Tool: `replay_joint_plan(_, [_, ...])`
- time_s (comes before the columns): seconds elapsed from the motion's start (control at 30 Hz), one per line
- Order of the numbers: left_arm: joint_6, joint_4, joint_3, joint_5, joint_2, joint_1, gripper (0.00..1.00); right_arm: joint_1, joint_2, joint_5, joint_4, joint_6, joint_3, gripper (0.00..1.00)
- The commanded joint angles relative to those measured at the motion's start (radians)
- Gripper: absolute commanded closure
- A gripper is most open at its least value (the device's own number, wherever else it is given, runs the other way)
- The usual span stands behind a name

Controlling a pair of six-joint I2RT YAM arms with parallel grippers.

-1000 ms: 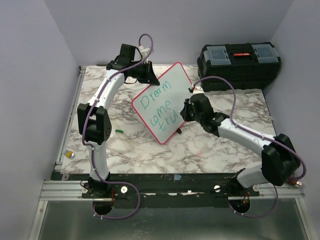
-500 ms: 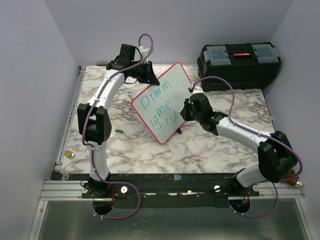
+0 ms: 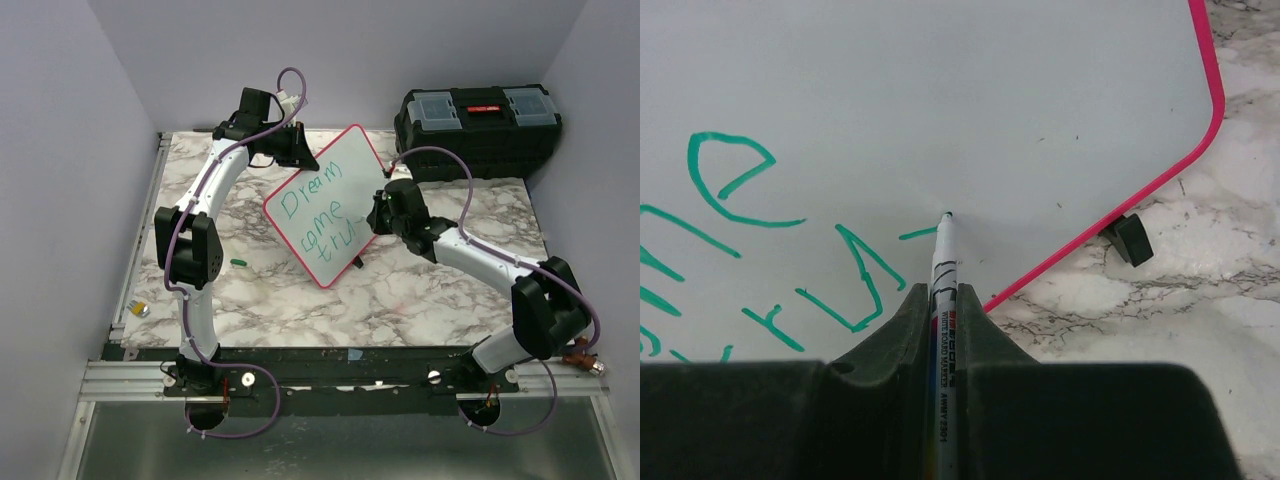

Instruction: Write a sentence on the whiteboard

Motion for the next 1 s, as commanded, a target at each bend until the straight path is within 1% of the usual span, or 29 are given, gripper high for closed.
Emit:
replay_joint_plan(0.0, [0.043, -0.03, -0.009, -0.045, -0.016, -0.023, 1.0, -0.005, 0.03, -0.032, 0.008, -0.017, 0.053, 0.99])
replay_joint_plan(0.5, [0.045, -0.031, -0.006, -0.047, -0.009, -0.023, 1.0, -0.006, 0.025, -0.228, 0.038, 0.001, 0.02, 0.99])
replay_joint_plan(0.73, [0.045, -0.034, -0.005, -0.047, -0.01, -0.023, 1.0, -0.006, 0.015, -0.259, 0.026, 0.004, -0.01, 0.99])
replay_joint_plan(0.97, [0.045, -0.034, -0.005, -0.049, -0.013, -0.023, 1.0, -0.007, 0.01, -0.258, 0.021, 0.007, -0.054, 0.99])
